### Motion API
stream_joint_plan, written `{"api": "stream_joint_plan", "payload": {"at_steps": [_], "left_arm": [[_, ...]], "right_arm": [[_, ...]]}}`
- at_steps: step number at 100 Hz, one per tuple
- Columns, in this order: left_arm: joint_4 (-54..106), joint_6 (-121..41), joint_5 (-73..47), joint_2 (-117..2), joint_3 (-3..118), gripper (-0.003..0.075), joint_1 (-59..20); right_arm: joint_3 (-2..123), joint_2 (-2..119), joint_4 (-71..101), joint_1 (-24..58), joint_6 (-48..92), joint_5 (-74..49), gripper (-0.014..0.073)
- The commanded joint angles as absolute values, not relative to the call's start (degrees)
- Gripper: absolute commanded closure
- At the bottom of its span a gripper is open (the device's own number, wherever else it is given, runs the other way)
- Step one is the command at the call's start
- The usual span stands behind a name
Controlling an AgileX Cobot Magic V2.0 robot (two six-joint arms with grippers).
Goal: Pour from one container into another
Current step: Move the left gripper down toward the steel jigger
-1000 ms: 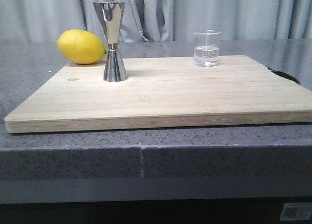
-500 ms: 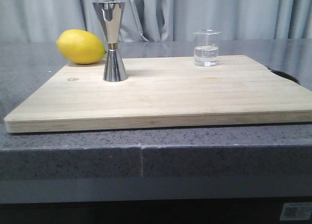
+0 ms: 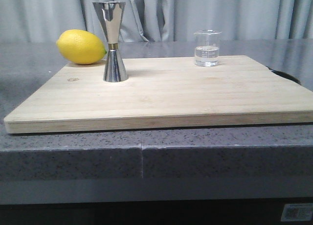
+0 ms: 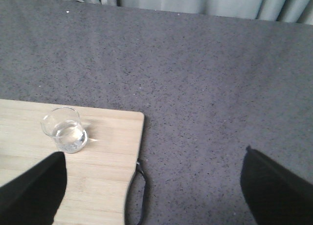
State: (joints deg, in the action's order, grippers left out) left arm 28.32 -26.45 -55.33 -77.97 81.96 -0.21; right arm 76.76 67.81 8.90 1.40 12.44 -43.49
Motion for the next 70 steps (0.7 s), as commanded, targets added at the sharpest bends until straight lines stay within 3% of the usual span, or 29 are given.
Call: {"api": "stream_joint_plan", "payload": {"at_steps": [1,44,70], "left_arm": [[33.55,-26.82,-51.34,-78.15,83.73,0.0027,-0.75],[59.10,-60.01,-52.02,-79.08,82.49,0.0027,-0.75],[70.95,-85.35,-58.65,-79.08,70.49,0.0027,-0.52]], "right_arm": [[78.87,66.85,7.66,1.13,13.08,-39.44,-0.0063],[76.47,70.45,6.04,1.13,15.34,-39.88,-0.0063],[72.56,70.45,6.04,1.13,15.58,-34.76,-0.0063]]}}
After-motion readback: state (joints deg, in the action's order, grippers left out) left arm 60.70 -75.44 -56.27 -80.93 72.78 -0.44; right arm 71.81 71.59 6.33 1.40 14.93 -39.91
